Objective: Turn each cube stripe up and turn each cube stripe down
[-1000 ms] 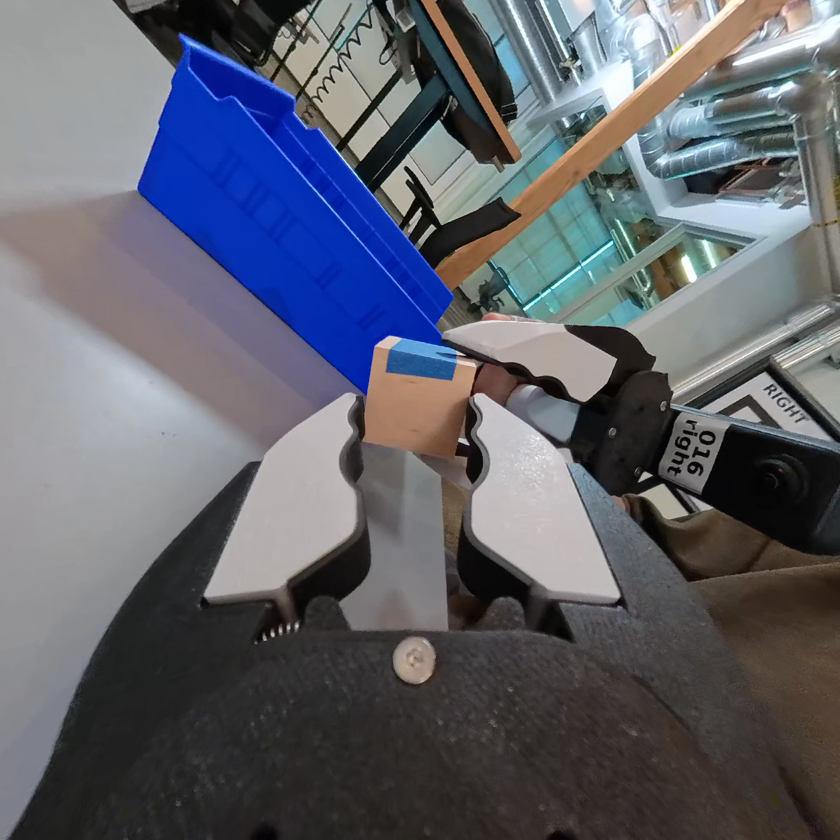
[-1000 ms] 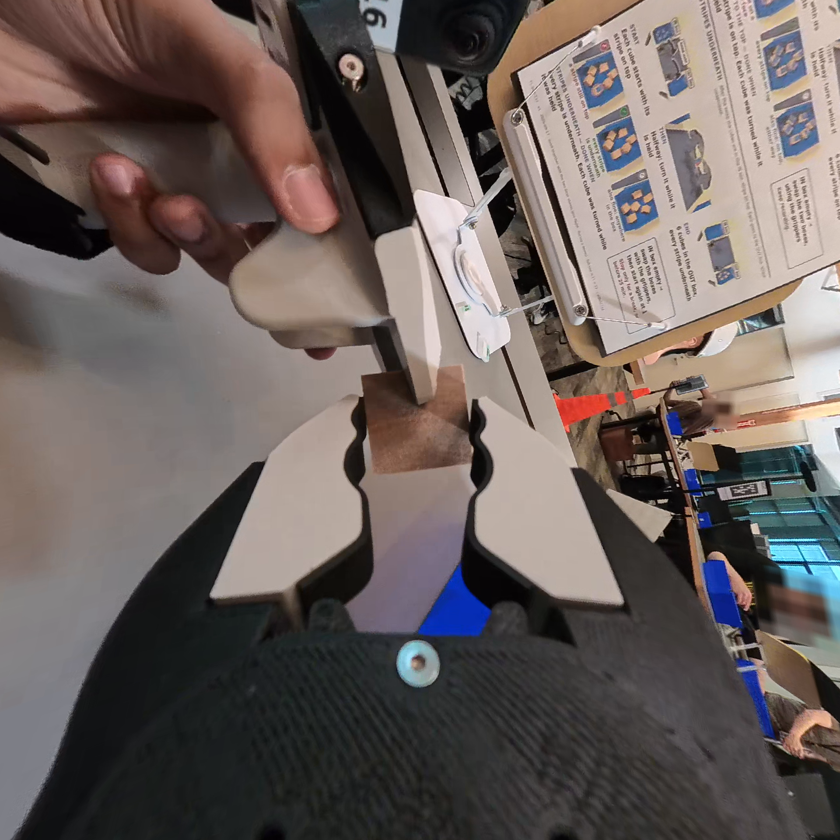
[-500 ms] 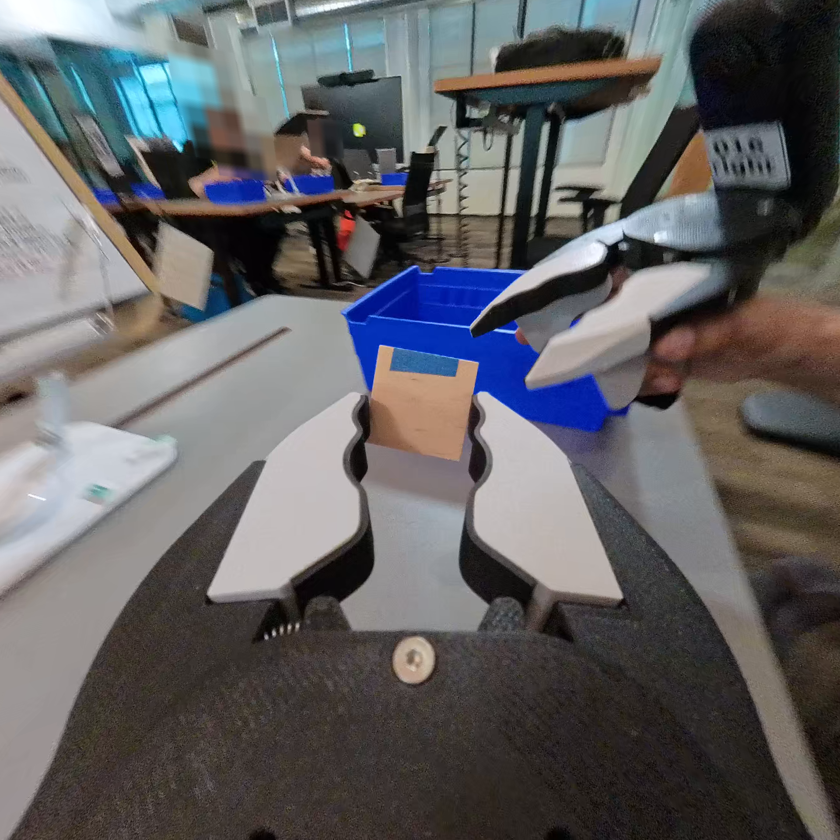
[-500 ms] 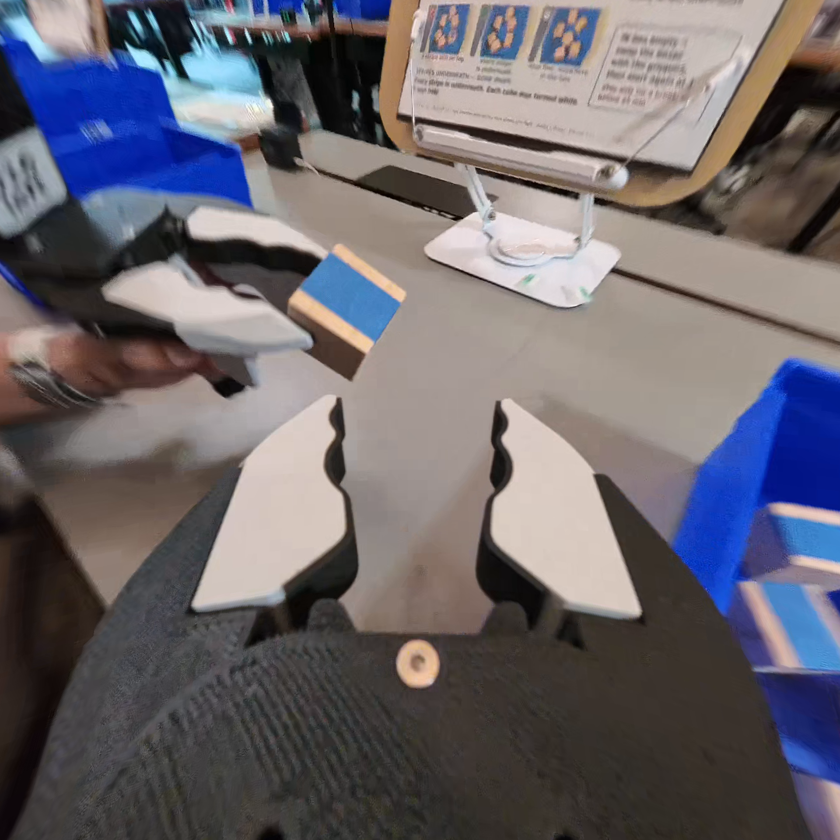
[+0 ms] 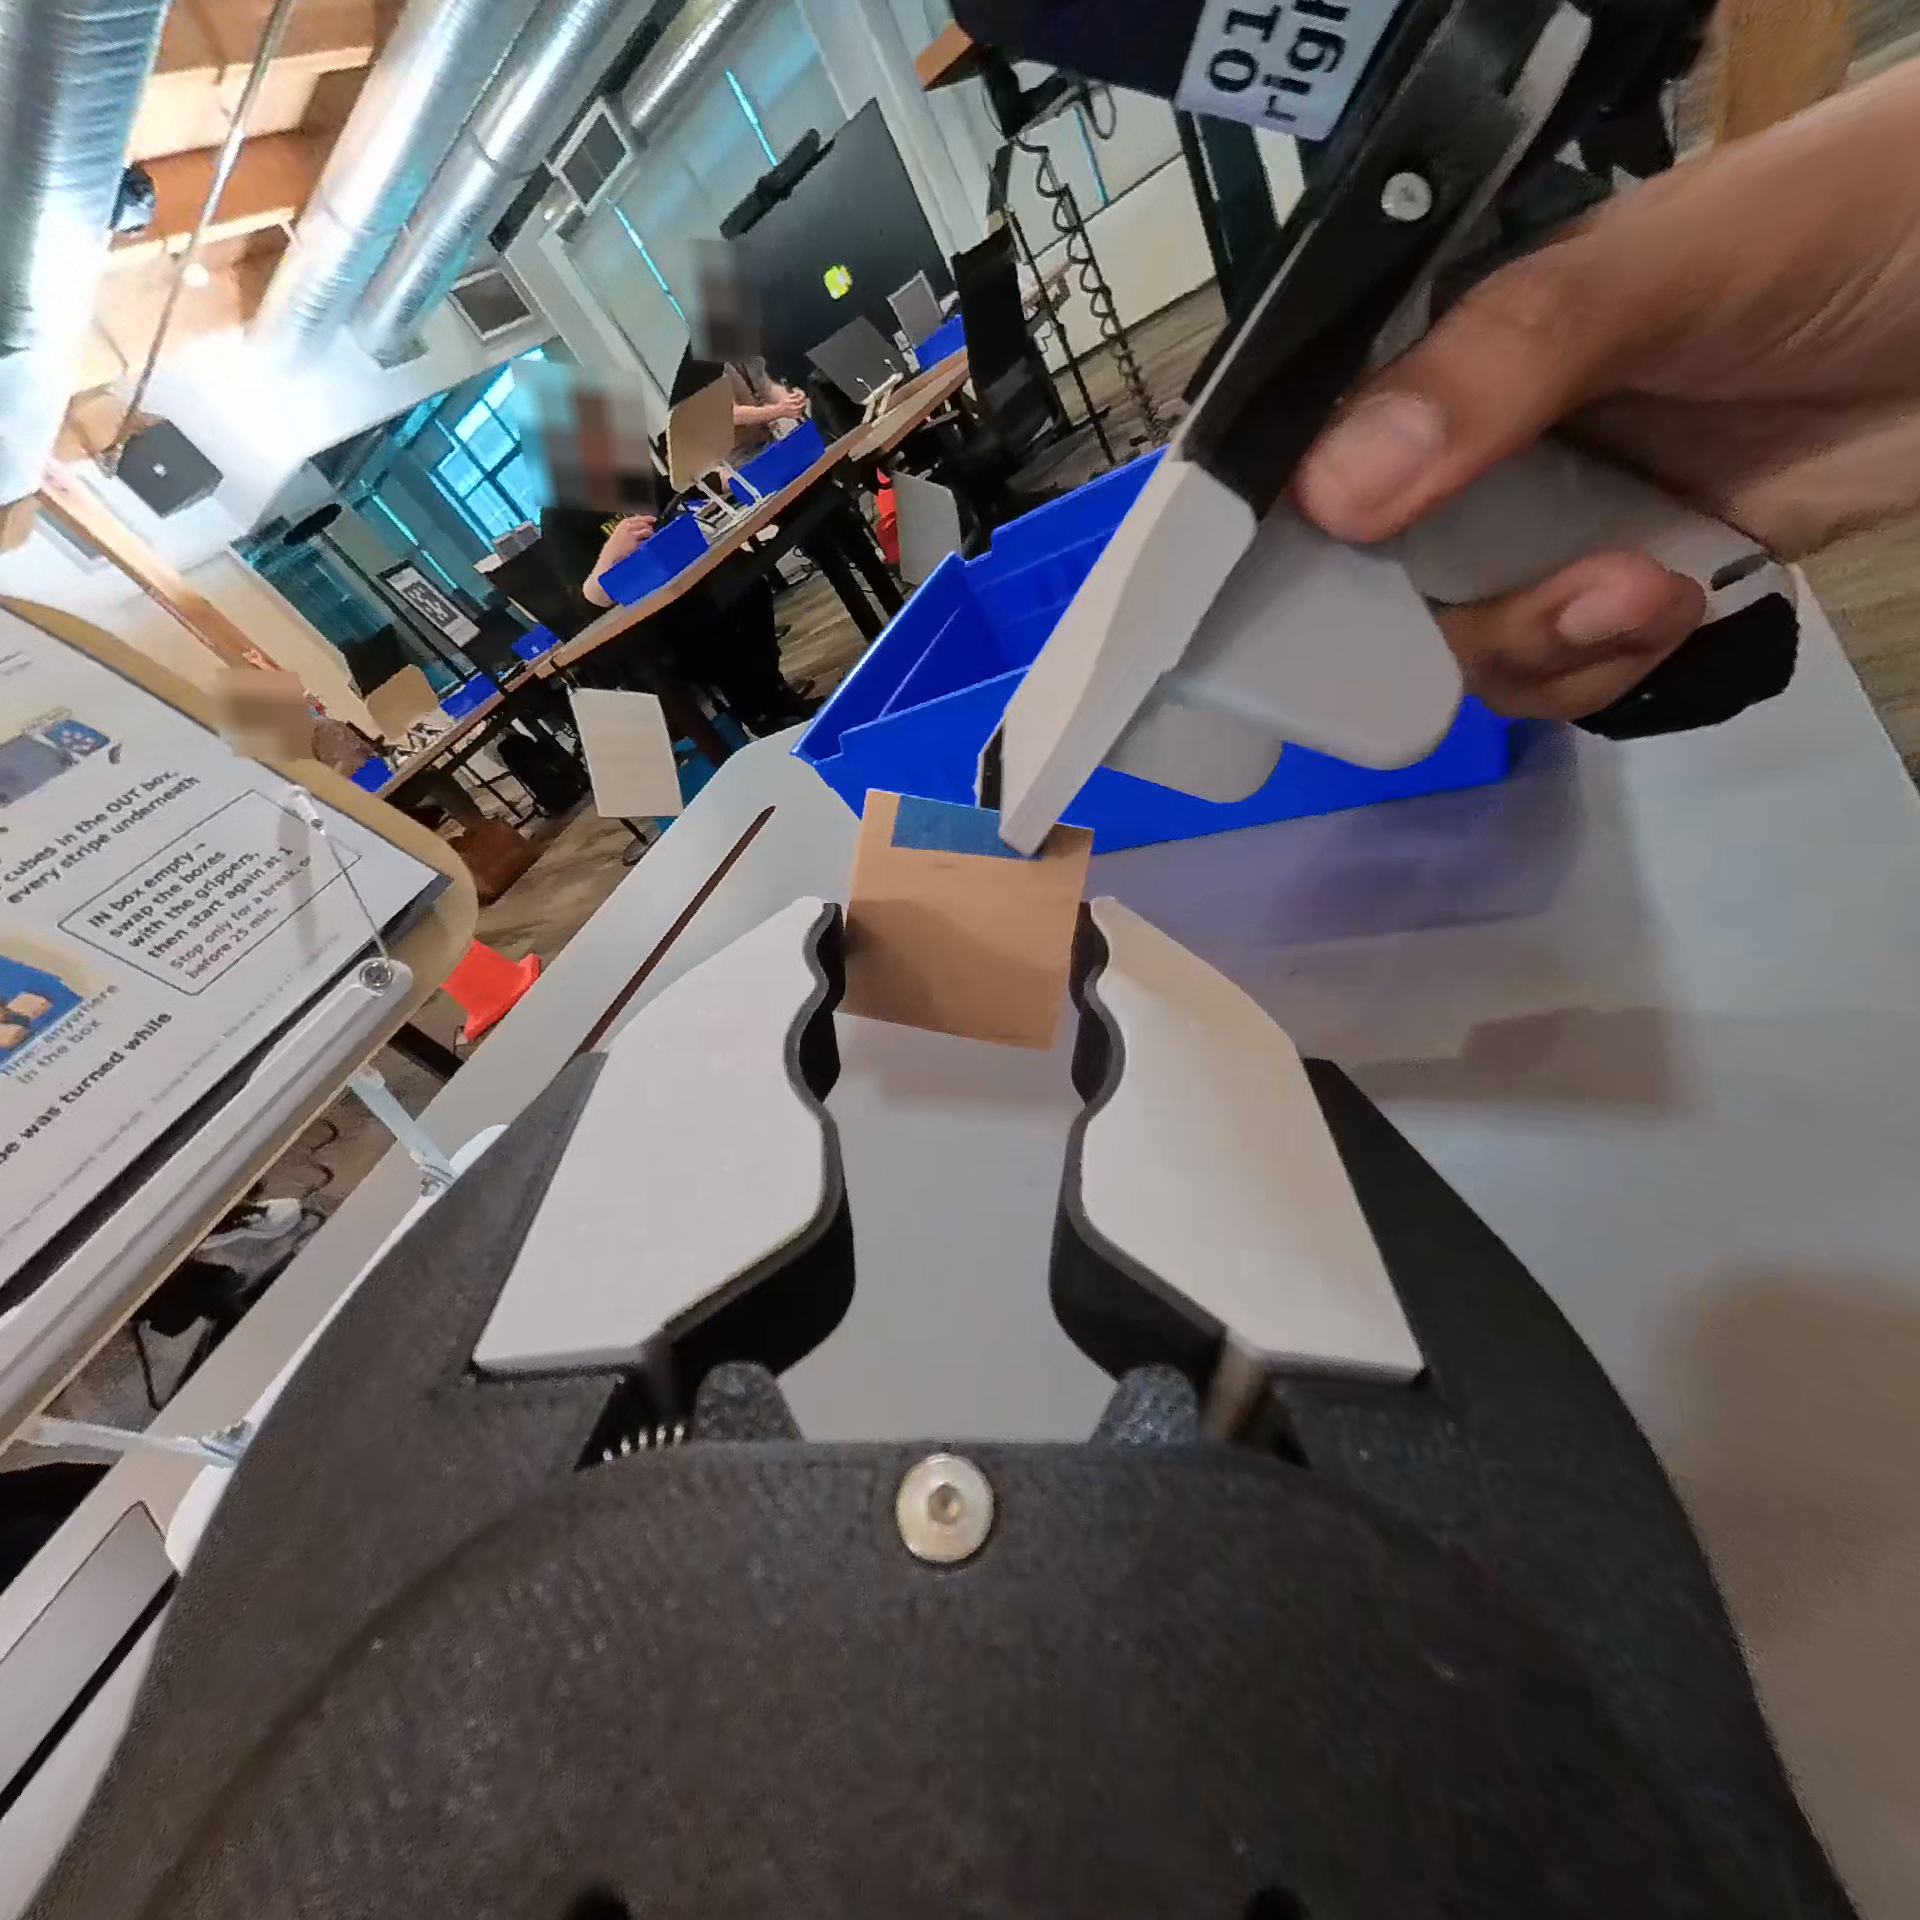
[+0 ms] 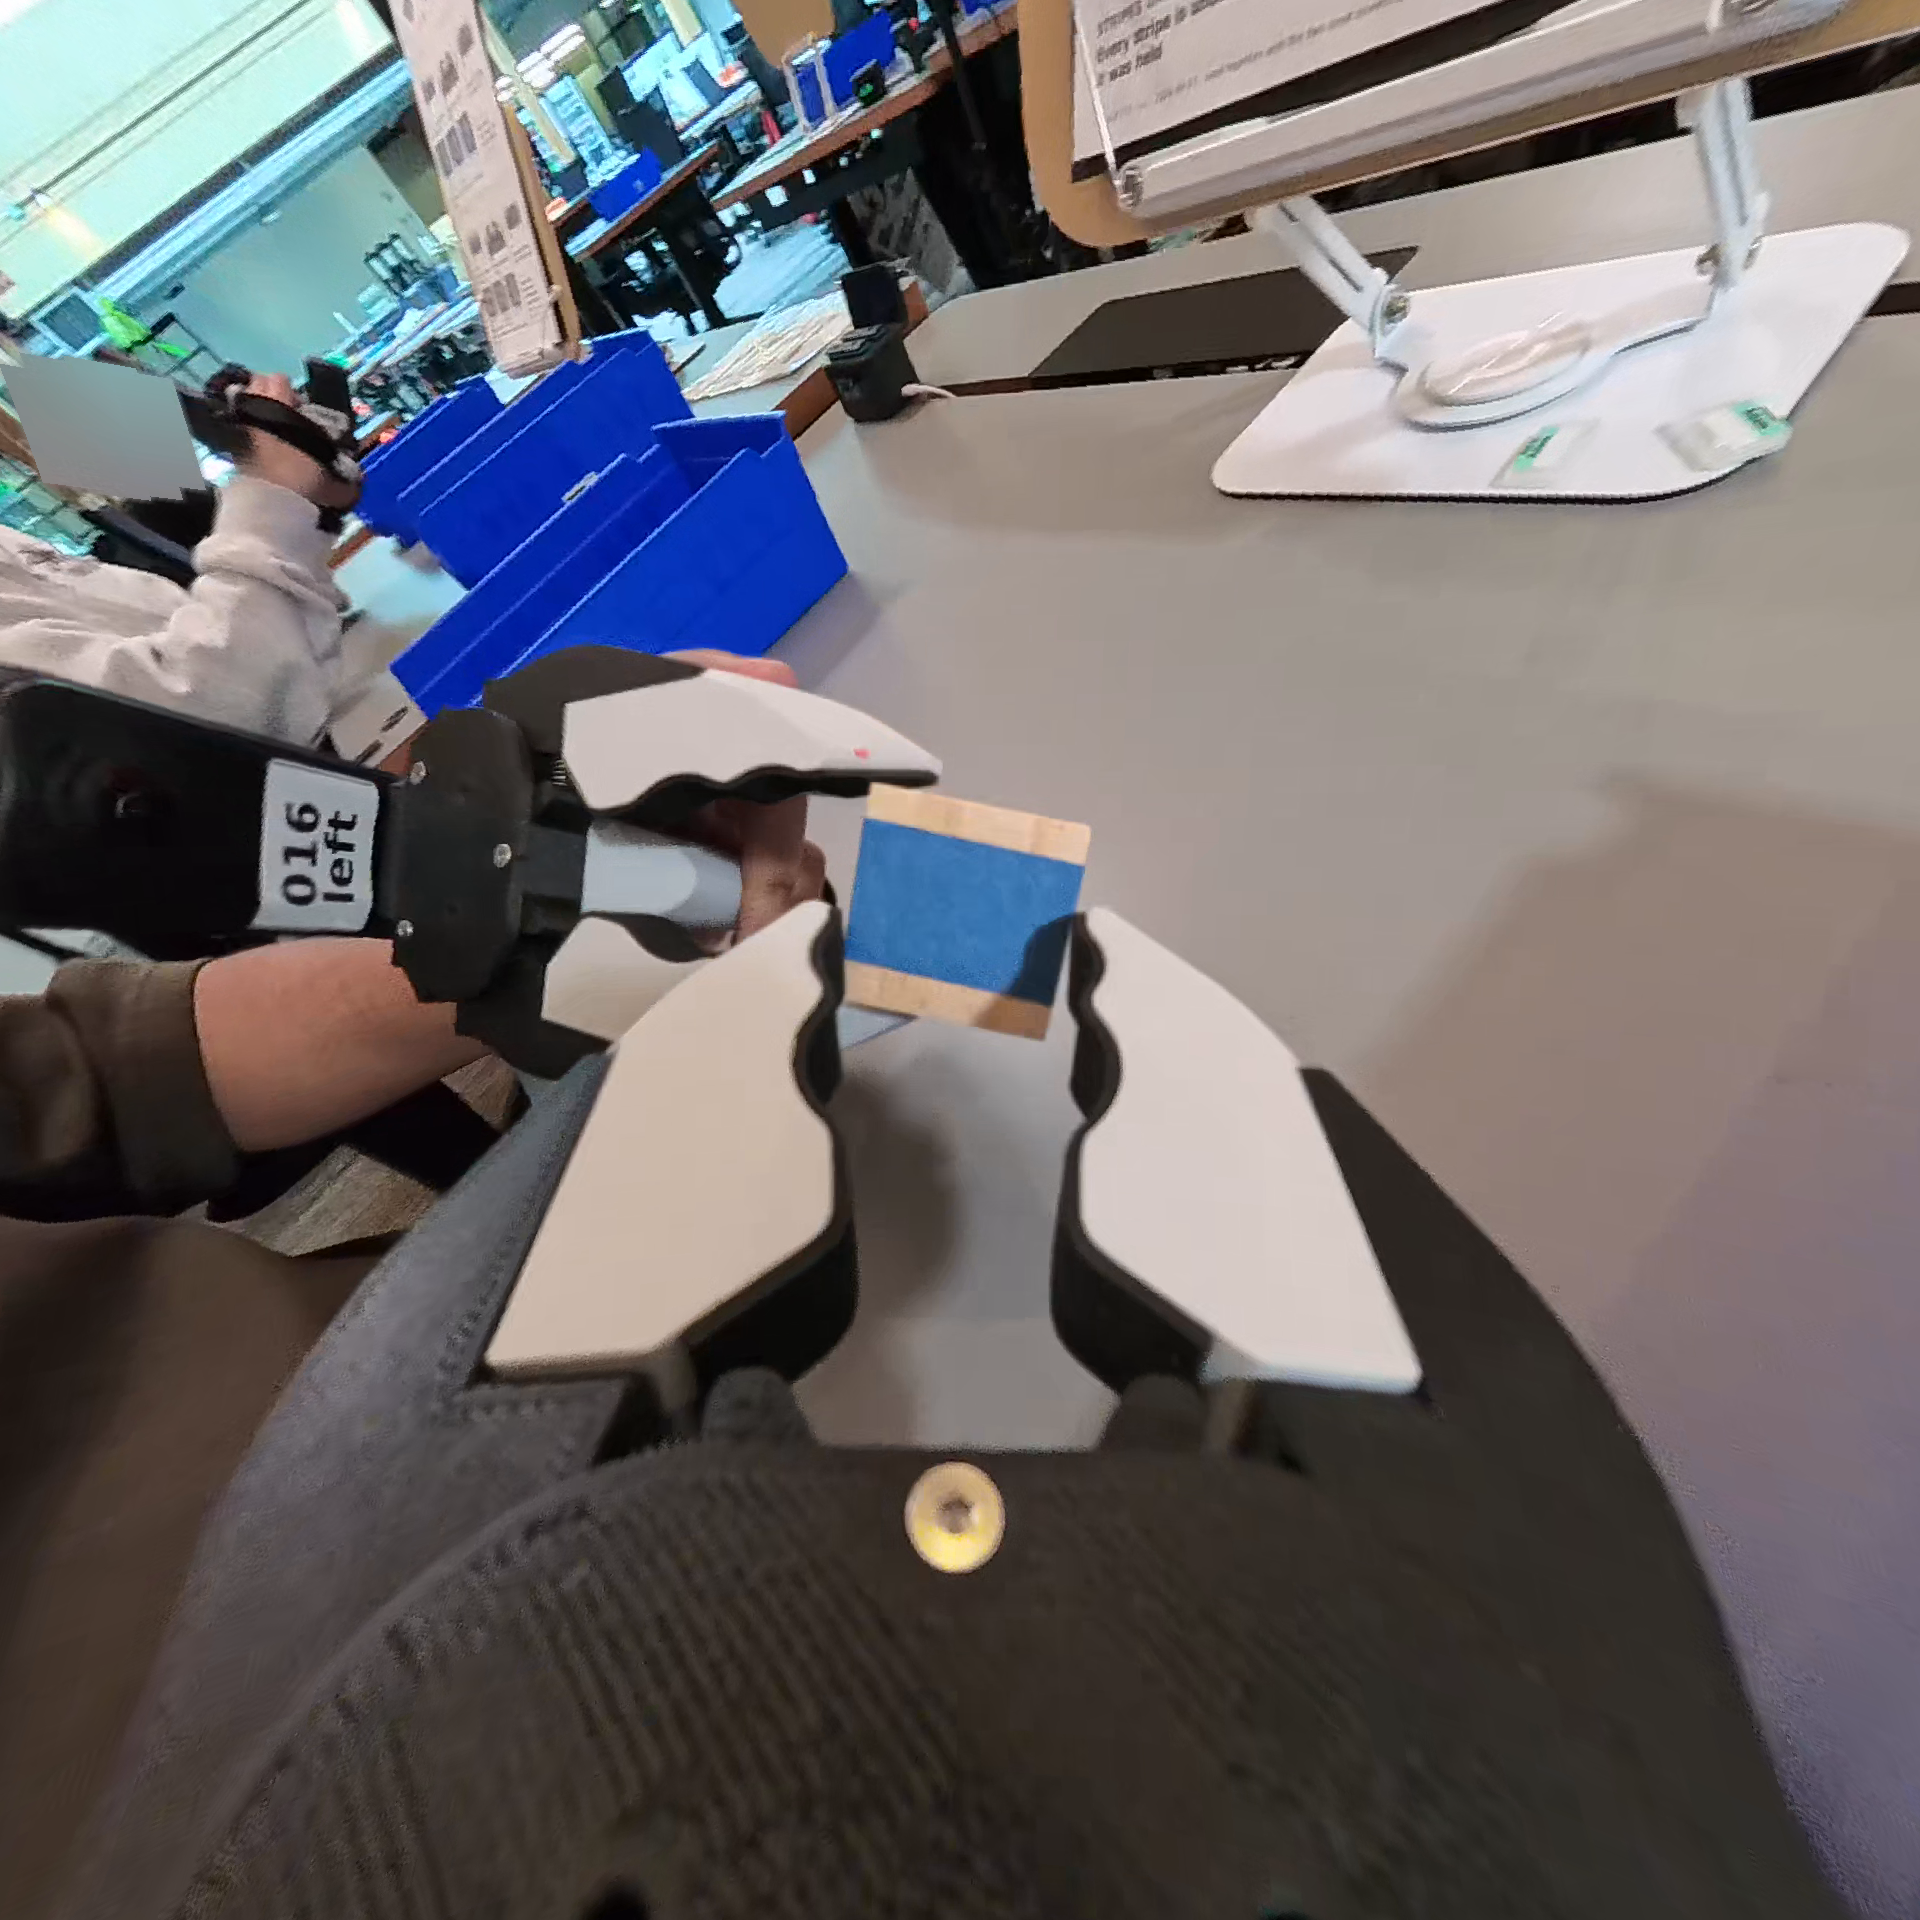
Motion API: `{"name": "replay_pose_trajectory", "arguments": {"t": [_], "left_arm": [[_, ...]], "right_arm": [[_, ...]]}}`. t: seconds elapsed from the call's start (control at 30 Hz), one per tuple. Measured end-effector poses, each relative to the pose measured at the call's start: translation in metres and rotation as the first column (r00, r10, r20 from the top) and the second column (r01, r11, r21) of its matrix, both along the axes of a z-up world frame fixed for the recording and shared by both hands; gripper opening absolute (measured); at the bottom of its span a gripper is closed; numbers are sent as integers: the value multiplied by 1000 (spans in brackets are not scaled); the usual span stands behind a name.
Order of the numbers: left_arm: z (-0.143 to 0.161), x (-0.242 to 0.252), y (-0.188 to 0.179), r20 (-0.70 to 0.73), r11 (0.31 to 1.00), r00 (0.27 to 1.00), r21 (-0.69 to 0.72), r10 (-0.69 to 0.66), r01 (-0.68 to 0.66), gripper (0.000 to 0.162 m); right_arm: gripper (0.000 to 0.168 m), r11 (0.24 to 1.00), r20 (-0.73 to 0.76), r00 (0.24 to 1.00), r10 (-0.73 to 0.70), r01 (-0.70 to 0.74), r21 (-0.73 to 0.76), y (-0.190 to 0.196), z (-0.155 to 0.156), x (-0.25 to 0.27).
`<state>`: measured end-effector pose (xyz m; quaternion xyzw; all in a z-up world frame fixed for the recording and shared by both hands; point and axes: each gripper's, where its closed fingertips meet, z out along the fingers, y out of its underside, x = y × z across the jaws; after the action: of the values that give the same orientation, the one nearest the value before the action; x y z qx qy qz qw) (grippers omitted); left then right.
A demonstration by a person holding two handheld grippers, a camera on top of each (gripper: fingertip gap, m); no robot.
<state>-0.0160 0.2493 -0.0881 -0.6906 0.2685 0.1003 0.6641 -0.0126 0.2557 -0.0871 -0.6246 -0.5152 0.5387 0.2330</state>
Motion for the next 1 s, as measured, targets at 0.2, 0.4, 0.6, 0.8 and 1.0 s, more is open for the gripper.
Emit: {"name": "replay_pose_trajectory", "arguments": {"t": [0.2, 0.4, 0.6, 0.8, 1.0], "left_arm": [[-2, 2, 0, 3, 1000, 1000, -3, -10, 10, 42], [4, 6, -3, 13, 994, 999, 98, 39, -40, 48], [-3, 2, 2, 157, 998, 986, 29, 49, -54, 49], [-18, -13, 10, 328, 992, 940, -113, 92, -58, 57], [-30, -28, 14, 364, 977, 918, -192, 161, -95, 62]], "right_arm": [[41, 1000, 21, 1000, 16, -15, -22, 0, -2, 1], [41, 1000, 17, 1000, -24, 24, 5, 16, 8, 9], [41, 963, -19, 972, -235, 235, 134, 93, 58, 63], [41, 819, 215, 806, -552, 475, 322, 199, 22, 162], [41, 795, 489, 627, -607, 459, 398, 228, -46, 211]]}}
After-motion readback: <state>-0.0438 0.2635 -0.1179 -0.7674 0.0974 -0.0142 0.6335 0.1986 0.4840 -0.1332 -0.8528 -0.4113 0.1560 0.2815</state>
